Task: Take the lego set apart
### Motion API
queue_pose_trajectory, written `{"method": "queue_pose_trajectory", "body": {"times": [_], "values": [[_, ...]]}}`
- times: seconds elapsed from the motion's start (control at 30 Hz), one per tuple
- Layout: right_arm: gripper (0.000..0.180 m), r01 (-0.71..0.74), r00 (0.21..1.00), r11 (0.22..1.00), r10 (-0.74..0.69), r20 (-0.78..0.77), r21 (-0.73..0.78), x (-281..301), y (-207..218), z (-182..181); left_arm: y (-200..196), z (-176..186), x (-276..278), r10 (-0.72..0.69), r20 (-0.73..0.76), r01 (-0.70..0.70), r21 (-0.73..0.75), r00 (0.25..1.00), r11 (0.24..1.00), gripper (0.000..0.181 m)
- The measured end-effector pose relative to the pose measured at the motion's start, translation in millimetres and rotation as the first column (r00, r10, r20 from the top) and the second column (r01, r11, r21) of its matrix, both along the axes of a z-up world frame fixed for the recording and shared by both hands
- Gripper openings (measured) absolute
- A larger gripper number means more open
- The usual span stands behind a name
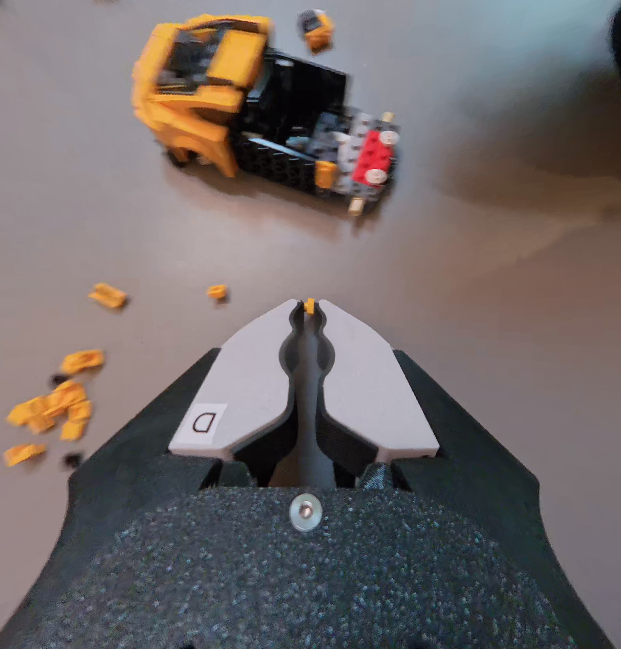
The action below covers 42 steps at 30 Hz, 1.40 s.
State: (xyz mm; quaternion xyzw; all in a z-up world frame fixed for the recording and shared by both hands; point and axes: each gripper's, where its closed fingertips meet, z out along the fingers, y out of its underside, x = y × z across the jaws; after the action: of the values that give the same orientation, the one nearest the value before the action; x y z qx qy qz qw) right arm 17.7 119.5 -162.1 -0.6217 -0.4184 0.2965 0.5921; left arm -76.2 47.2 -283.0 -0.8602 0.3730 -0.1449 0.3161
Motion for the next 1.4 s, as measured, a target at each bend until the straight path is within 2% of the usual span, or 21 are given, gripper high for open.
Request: {"method": "queue_pose_trajectory", "body": {"times": [0.17,0.27,0.47,0.57,0.77,0.9,0.97,1.0,1.13,1.2,1.3,1.4], "values": [[0.005,-0.003,1.0,1.0,0.003,-0.001,-0.001,-0.1,-0.8,0.2,45.3,13.0,-88.1,0.328,-0.058,-0.319,0.124,0.943,0.94,0.005],[0.005,-0.006,1.0,1.0,0.006,0.002,-0.002,-0.6,-1.4,-0.5,56.0,3.6,-122.2,0.425,-0.077,-0.416,0.11,0.902,0.903,0.016],[0.005,-0.006,1.0,1.0,0.006,0.002,-0.014,0.0,-0.1,-2.3,56.4,0.2,-130.2,0.402,-0.142,-0.378,0.169,0.904,0.91,0.042],[0.005,-0.008,1.0,1.0,0.008,0.004,-0.013,-0.3,-0.6,-2.6,54.6,4.1,-127.4,0.382,-0.129,-0.356,0.19,0.915,0.915,0.046],[0.005,-0.011,1.0,1.0,0.011,0.008,-0.022,-0.8,-0.1,-5.1,39.7,20.8,-55.8,0.142,0.102,-0.155,0.142,0.985,0.978,0.031],[0.005,-0.015,1.0,1.0,0.015,0.013,-0.023,-1.7,-1.2,-6.1,39.1,2.3,-29.5,0.064,0.056,-0.069,0.095,0.996,0.993,0.027],[0.005,-0.015,1.0,1.0,0.015,0.012,-0.022,-1.6,-1.2,-5.6,43.4,-4.5,-27.1,0.08,0.055,-0.084,0.062,0.995,0.995,0.023],[0.005,-0.015,1.0,1.0,0.015,0.011,-0.022,-1.4,-1.2,-5.3,44.4,-3.7,-27.6,0.097,0.073,-0.1,0.043,0.993,0.994,0.01],[0.005,-0.014,1.0,1.0,0.014,0.007,-0.022,-0.5,-1.0,-4.1,53.3,-0.3,-52.7,0.189,0.026,-0.19,0.089,0.982,0.978,0.008],[0.005,-0.015,1.0,1.0,0.015,0.008,-0.024,-0.7,-1.0,-4.6,58.6,2.6,-71.8,0.267,0.014,-0.267,0.111,0.963,0.957,0.011],[0.005,-0.015,1.0,1.0,0.015,0.009,-0.024,-0.9,-1.0,-5.1,64.3,5.2,-100.7,0.355,-0.059,-0.34,0.183,0.933,0.923,0.024],[0.005,-0.011,1.0,1.0,0.012,0.011,-0.024,-0.5,-0.2,-5.7,63.2,5.8,-105.4,0.363,-0.055,-0.348,0.186,0.93,0.919,0.031]]}}
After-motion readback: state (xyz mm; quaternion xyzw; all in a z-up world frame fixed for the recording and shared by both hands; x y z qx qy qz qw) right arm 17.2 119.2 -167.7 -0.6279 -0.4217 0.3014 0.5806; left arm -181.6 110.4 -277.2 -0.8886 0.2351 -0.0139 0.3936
